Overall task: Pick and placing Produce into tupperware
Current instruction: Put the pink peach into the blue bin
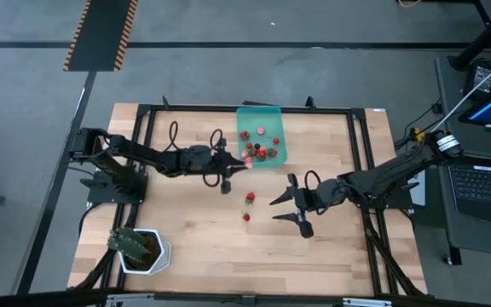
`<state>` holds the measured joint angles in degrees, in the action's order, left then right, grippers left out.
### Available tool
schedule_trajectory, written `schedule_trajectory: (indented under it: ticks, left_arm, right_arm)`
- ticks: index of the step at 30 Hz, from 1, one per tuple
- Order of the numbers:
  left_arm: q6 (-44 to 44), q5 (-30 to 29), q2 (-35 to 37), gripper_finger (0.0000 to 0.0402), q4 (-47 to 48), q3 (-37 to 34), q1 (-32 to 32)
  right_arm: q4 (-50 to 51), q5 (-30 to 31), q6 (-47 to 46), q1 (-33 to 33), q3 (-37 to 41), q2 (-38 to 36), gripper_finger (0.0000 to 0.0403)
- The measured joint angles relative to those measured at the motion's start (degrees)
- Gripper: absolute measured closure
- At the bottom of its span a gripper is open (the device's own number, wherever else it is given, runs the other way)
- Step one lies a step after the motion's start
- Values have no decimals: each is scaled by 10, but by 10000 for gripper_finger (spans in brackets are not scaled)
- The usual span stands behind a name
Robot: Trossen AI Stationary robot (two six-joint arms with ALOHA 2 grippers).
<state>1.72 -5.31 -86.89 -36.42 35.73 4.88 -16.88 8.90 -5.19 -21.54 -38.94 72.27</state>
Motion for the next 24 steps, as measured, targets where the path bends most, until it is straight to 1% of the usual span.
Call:
schedule_trajectory:
  ticks: [3, 6, 9, 14, 17, 20, 24]
  left_arm:
    - [0, -27, 0, 376, 0, 0, 21]
    - [0, -23, -6, 376, 28, 18, 39]
    - [14, -18, -25, 376, 103, 71, 51]
    - [21, -8, -85, 376, 248, 184, 86]
    - [21, 21, -121, 376, 314, 237, 109]
    - [21, 53, -153, 376, 356, 275, 126]
    - [24, 67, -180, 376, 385, 309, 140]
  right_arm:
    - [5, 2, 17, 0, 0, -2, 205]
    - [8, 2, 28, 2, 0, -1, 205]
    - [18, 6, 27, 7, 0, -1, 205]
    - [31, 8, 25, 11, 0, -1, 205]
    - [36, 8, 25, 11, 0, -1, 205]
    - [59, 7, 23, 11, 0, -1, 205]
    - [73, 6, 23, 11, 0, -1, 205]
